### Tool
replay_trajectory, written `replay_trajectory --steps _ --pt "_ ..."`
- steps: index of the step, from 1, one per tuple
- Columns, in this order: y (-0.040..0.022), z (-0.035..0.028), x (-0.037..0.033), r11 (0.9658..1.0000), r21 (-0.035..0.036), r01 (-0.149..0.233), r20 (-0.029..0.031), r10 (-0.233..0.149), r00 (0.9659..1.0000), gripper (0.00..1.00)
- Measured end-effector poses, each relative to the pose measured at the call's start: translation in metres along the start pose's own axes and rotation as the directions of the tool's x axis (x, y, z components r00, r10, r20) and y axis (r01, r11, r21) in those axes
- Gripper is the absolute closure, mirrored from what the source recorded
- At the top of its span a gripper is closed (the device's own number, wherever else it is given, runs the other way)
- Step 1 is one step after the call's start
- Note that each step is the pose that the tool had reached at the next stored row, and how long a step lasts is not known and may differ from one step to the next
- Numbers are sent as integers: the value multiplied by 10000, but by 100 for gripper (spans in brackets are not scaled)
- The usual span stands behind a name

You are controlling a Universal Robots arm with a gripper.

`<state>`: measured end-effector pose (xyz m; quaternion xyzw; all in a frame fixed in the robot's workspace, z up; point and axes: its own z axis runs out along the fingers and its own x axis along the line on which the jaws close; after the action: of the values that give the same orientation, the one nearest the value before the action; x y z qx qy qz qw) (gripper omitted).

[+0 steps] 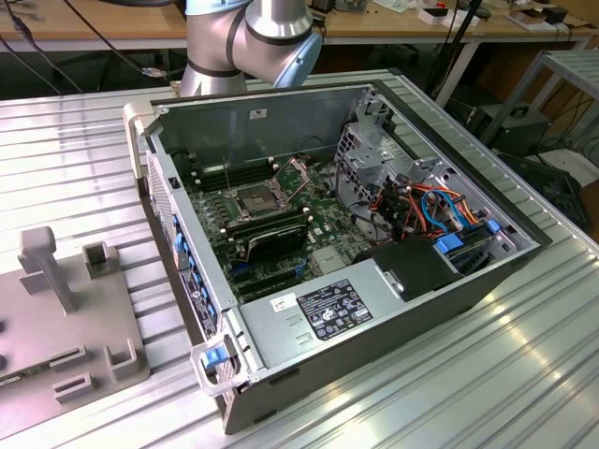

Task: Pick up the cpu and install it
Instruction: 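Pick up the cpu and move it towards the insertion slot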

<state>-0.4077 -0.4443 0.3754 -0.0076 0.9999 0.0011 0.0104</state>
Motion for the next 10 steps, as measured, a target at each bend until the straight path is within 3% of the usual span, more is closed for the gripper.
replay_trajectory --steps 10 --pt "-1 3 -85 10000 -1 -1 2 1 10000 45"
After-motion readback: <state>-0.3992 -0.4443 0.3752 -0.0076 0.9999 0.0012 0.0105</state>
